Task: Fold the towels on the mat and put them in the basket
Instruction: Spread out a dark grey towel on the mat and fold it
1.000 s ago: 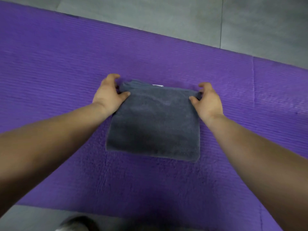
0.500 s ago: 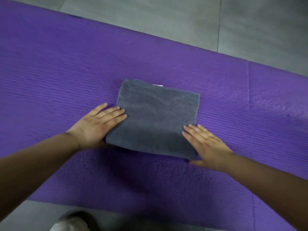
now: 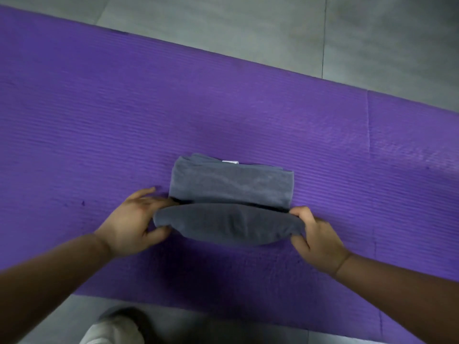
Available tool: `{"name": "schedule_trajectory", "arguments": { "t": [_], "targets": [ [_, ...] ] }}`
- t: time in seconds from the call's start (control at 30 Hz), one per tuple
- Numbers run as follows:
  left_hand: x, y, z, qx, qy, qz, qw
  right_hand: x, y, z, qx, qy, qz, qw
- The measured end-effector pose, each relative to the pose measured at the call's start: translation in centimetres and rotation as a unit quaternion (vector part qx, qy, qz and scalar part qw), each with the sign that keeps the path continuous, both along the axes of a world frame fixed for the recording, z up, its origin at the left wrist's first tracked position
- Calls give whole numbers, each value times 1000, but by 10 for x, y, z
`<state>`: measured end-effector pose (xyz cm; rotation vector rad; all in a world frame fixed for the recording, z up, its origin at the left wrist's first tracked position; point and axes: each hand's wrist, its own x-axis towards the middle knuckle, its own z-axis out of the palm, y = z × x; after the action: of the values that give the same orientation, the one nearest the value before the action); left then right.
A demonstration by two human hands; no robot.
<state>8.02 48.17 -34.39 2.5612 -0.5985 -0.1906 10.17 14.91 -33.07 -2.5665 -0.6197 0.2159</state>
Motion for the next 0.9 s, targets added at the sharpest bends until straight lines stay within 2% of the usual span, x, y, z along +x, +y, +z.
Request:
{"name": "schedule_trajectory", "arguments": {
  "t": [0.07, 0.13, 0.23, 0.33, 0.4, 0.47, 0.57, 0.6, 0.67, 0.73, 0.8, 0.87, 0.9],
  "targets": [
    [-4, -7, 4, -64, 16, 102, 993, 0, 7, 1, 14, 7, -66, 998],
    [8, -15, 13, -114, 71, 211, 968, 7, 17, 3, 46, 38, -147, 987],
    [35, -24, 22, -50, 86, 270, 958, 27, 31, 9, 49, 65, -241, 967],
    [70, -31, 25, -4, 106, 326, 939, 57, 42, 9, 23, 80, -322, 943],
    [86, -39, 23, 43, 130, 348, 927, 73, 47, 4, -21, 95, -342, 934],
    [93, -45, 19, 94, 148, 349, 921, 82, 52, 1, -81, 102, -326, 936],
    [91, -44, 15, 134, 153, 343, 917, 89, 53, 2, -150, 74, -244, 955],
    [89, -42, 15, 140, 150, 342, 917, 93, 52, 4, -143, 52, -227, 962],
    [86, -38, 15, 141, 144, 339, 919, 103, 50, 11, -46, 50, -219, 973],
    [83, -35, 15, 139, 146, 341, 918, 107, 47, 16, 36, 156, -154, 975],
    [81, -37, 17, 119, 147, 347, 919, 106, 43, 16, -22, 252, -62, 965],
    [79, -37, 16, 52, 144, 376, 914, 108, 42, 12, -65, 276, -67, 957],
    [76, -36, 14, -10, 136, 404, 905, 110, 43, 10, -63, 264, -85, 959]
  ]
}}
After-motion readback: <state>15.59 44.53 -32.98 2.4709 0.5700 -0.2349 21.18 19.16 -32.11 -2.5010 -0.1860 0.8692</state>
